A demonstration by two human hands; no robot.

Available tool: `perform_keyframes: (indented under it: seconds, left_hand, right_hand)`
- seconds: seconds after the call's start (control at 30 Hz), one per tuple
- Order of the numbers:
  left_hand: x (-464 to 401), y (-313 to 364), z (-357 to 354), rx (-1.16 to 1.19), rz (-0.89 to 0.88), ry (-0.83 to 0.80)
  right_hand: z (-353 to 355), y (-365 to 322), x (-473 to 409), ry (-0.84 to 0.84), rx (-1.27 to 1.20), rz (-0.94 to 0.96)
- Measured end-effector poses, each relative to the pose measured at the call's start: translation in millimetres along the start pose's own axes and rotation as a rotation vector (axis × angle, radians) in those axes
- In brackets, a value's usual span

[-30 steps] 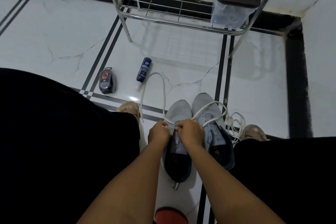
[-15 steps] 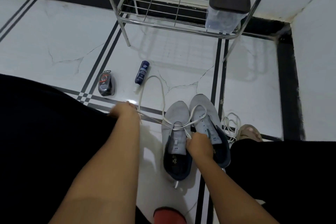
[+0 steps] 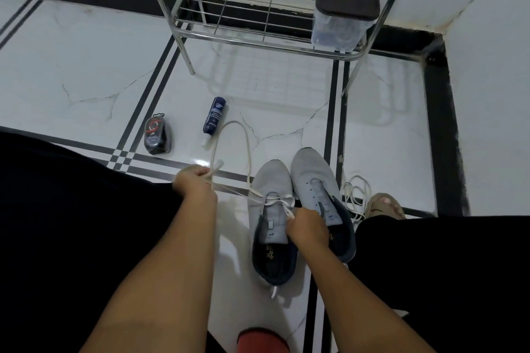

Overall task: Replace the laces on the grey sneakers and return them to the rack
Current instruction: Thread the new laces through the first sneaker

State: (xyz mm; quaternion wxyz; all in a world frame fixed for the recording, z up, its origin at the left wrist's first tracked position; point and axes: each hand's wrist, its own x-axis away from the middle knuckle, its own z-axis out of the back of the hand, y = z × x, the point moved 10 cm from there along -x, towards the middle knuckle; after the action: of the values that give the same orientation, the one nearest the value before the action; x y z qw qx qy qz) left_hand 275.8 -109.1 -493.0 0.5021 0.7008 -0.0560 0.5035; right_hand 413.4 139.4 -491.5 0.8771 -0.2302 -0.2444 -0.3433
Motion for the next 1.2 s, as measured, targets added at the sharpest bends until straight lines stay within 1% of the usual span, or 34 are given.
perform_keyframes:
  seconds: [0.03,0.07,0.1,0.13,0.17,0.2,0.23,0.27,0.33,0.4,0.43,0.47,0.5,0.53,0.6,0.63,0.67,0.73,0.77,0.83,0.87,0.93,1.0,1.1,1.17,1.2]
  left_hand:
    - [3.9,9.1,4.1,0.016,0.014,0.04]
    - [4.9,21.3,2.8,-0.203,-0.077,0.055]
    - [9.9,33.5,-7.8,-0.545,-0.229,0.01]
    - [15.2,27.7,-24.9,-0.88,-0.393,-0.103]
    - [25.4,1.0,-40.8,-1.159,-0.472,-0.289]
    - [37.1,-36.1,-48.0,-1.415,-0.501,-0.483]
    - [42.9,-70.6,-45.2,-1.589,-0.491,-0.602]
    - [47.0,-89.9,-40.5,-1.704,-0.486,-0.634]
    - [38.4,-92.2,-33.2,-1.652,-0.397,-0.579]
    - [15.9,-65.0,-20.1,-1.548,-0.281,-0.355]
    - [4.4,-46.6,-13.2,-1.496,-0.275,-0.226]
    - [-2.8,-32.9,-9.7,-1.4,-0.284,-0.168]
    - [-5.1,-27.8,-7.9,-1.365,-0.303,-0.145]
    - [-7.3,-25.9,-7.5,-1.376,-0.325,-0.143]
    - [1.6,-39.5,-4.4,-1.597,-0.294,-0.169]
    - [5.9,-42.8,-6.4,-1.691,-0.323,-0.162]
    - [10.1,-45.5,-11.6,-1.747,-0.407,-0.165]
    - [19.1,-51.8,-27.1,-1.759,-0.569,-0.203]
    - [20.6,-57.7,-31.4,-1.731,-0.562,-0.231]
    - [12.6,-77.4,-32.5,-1.607,-0.375,-0.31]
    - [10.1,-84.2,-34.0,-1.547,-0.323,-0.355]
    - [6.2,-81.7,-41.8,-1.469,-0.338,-0.402]
    - [0.0,-81.3,-47.0,-1.431,-0.294,-0.404]
    - [0.0,-92.3,-59.2,-1.481,-0.225,-0.51]
    - [5.8,-91.8,-61.2,-1.442,-0.222,-0.526]
    - [8.9,-89.2,-62.2,-1.437,-0.253,-0.525]
  right_hand:
    - [0.4,0.1,0.0,0.0,-0.001,-0.003]
    - [0.9,-0.5,0.1,0.002,0.003,-0.005]
    - [1.5,-1.1,0.0,0.004,0.01,-0.006]
    - [1.8,-1.9,0.1,0.007,0.022,-0.004]
    - [2.0,-2.8,0.2,0.01,0.033,-0.002]
    - [1.9,-3.9,0.4,0.012,0.04,0.001]
    - [2.5,-4.2,0.7,0.013,0.045,0.003]
    - [2.5,-4.5,1.2,0.013,0.047,0.005]
    - [2.3,-2.2,1.6,0.013,0.041,0.004]
    - [1.6,-0.6,1.3,0.011,0.024,0.002]
    - [0.9,-1.6,1.1,0.008,0.016,0.008]
    - [-0.3,-4.2,0.5,0.004,0.016,0.021]
    - [-1.7,-6.9,0.3,0.0,0.026,0.036]
    - [-3.1,-10.1,-0.3,-0.002,0.037,0.049]
    - [-5.1,-10.8,-1.6,-0.003,0.049,0.056]
    - [-5.9,-9.1,-2.8,-0.006,0.044,0.051]
    - [-6.2,-7.1,-3.6,-0.007,0.038,0.046]
    - [-5.5,-6.0,-4.5,0.001,0.04,0.046]
    - [-4.9,-7.0,-4.5,0.006,0.045,0.055]
    - [-3.9,-9.7,-4.2,0.014,0.062,0.072]
    - [-4.2,-10.8,-3.7,0.015,0.07,0.079]
    - [-4.3,-13.3,-3.0,0.013,0.087,0.104]
    - [-3.6,-16.6,-1.7,0.01,0.108,0.131]
    - [-3.5,-20.1,-0.7,0.001,0.137,0.155]
    - [-3.8,-20.9,-0.7,-0.011,0.154,0.156]
    - [-4.9,-20.6,-1.5,-0.021,0.157,0.153]
